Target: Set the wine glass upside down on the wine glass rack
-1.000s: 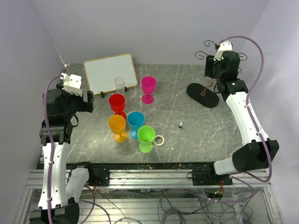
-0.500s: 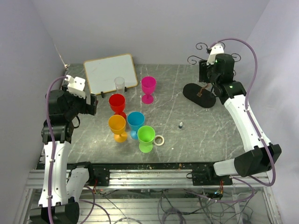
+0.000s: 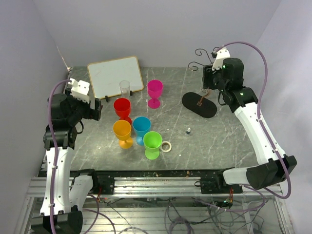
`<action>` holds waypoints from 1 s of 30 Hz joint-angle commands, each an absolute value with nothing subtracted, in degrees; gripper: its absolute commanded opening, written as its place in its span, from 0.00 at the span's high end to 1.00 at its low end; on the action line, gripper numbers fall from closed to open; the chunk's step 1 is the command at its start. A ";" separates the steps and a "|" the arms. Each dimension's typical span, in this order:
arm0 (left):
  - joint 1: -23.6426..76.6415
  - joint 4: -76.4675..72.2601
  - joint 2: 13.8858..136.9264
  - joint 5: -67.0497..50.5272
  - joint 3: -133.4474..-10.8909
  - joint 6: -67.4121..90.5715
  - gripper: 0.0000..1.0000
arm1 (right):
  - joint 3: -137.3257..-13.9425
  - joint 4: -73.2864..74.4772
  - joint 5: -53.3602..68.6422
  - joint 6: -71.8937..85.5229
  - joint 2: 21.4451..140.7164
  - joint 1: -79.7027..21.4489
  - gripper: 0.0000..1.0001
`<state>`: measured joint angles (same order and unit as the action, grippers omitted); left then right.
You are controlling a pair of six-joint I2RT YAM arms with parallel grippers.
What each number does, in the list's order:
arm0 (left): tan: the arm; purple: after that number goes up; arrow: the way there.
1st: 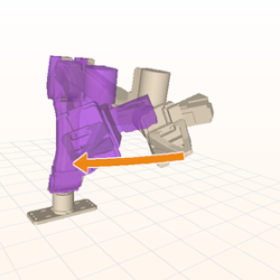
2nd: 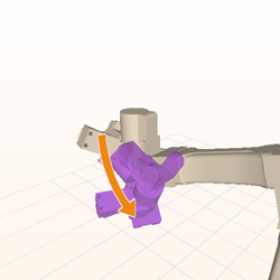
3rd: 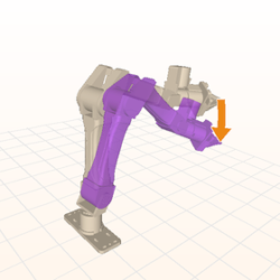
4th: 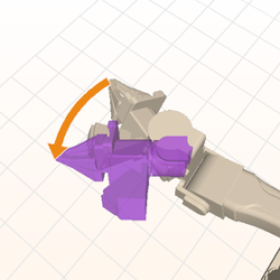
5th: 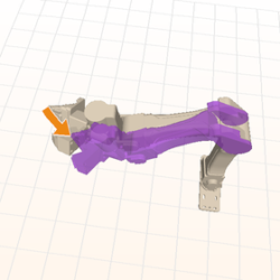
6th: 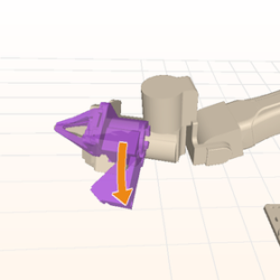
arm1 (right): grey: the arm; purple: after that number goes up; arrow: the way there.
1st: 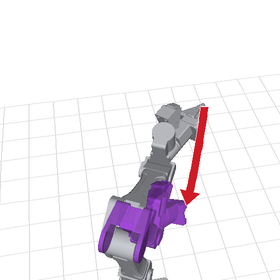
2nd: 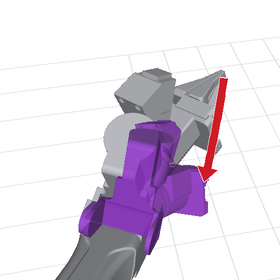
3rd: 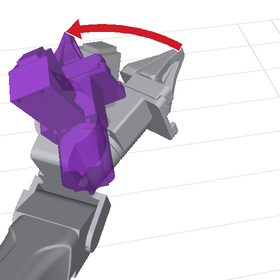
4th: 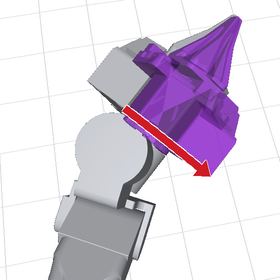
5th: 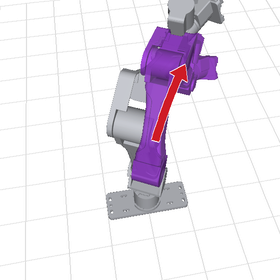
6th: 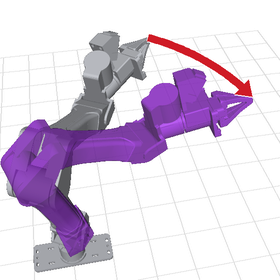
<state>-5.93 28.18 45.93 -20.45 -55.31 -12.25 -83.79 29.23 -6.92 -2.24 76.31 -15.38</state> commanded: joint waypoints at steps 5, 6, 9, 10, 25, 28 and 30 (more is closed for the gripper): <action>-6.66 27.69 46.71 -22.32 -53.88 -14.14 0.01 | -84.54 28.38 -4.11 0.38 71.93 -19.14 1.00; -6.65 27.63 46.61 -22.47 -53.70 -14.15 0.01 | -84.33 28.47 -4.18 0.86 71.76 -19.50 1.00; -6.62 27.60 46.35 -22.42 -53.38 -14.22 0.01 | -84.11 28.76 -4.44 2.10 71.29 -20.52 1.00; -6.60 27.60 46.41 -22.41 -53.34 -14.19 0.01 | -83.97 28.86 -4.75 2.33 71.26 -20.75 1.00; -6.66 27.67 49.83 -23.73 -52.77 -16.07 0.02 | -76.19 27.44 -3.89 -0.65 68.15 -23.30 0.74; -6.64 26.84 50.62 -23.79 -52.77 -15.62 0.02 | -76.23 28.04 -2.34 -1.10 67.97 -23.25 0.64; -6.60 26.21 51.13 -24.14 -53.00 -14.89 0.03 | -76.52 28.40 -1.28 -1.37 67.86 -23.33 0.55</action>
